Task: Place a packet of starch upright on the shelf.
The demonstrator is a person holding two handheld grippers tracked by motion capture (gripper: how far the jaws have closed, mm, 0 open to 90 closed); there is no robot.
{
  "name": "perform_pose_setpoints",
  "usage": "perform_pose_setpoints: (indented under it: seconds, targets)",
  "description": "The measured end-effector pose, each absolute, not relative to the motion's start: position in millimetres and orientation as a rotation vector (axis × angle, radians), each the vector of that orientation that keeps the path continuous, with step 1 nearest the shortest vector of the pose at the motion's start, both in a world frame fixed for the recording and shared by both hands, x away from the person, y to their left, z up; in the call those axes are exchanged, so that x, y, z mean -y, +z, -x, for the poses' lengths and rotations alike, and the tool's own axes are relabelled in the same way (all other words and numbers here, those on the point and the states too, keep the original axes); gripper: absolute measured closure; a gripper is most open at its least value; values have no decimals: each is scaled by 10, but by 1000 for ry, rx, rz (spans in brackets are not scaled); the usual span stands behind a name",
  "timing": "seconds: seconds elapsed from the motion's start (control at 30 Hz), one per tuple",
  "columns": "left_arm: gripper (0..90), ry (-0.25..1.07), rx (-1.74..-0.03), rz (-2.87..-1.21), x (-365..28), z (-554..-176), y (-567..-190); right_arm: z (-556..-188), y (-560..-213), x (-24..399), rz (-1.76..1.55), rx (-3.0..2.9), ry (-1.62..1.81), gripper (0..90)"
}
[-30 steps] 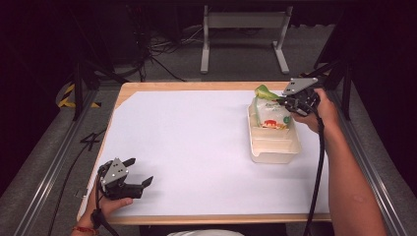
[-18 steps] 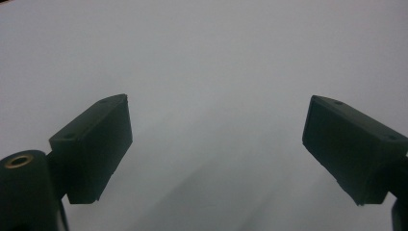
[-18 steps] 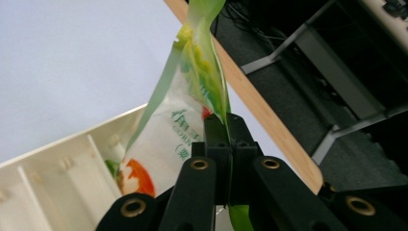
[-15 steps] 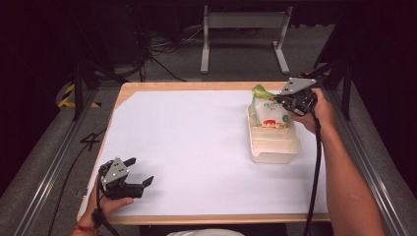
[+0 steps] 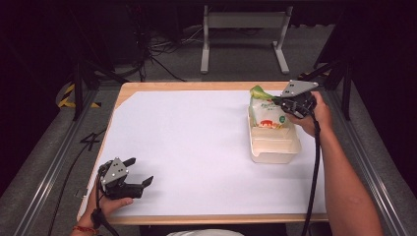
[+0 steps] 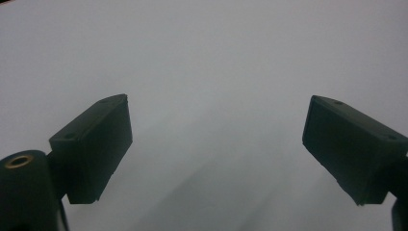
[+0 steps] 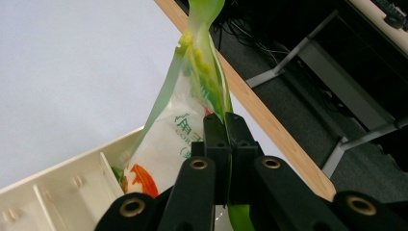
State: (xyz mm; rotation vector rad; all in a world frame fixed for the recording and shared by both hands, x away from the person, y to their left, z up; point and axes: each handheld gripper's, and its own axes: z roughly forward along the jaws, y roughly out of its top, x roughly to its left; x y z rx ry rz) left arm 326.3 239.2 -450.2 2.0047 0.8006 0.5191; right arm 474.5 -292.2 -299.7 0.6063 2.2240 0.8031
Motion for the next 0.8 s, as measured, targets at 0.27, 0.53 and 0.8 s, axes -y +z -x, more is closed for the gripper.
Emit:
perform_pose_setpoints:
  seconds: [0.27,0.53,0.8]
  targets:
    - [110,514,-802,-2002,-2399,-3257,-4497,-4756,-3072,2897,-620,-2237,781,865]
    - [110,522,-800,-1998,-2404,-3259,-4494,-4742,-3061,2941,-645,-2218,827,805]
    - [109,519,-800,-1999,-2396,-3259,-4495,-4672,-2986,2983,-657,-2178,833,763]
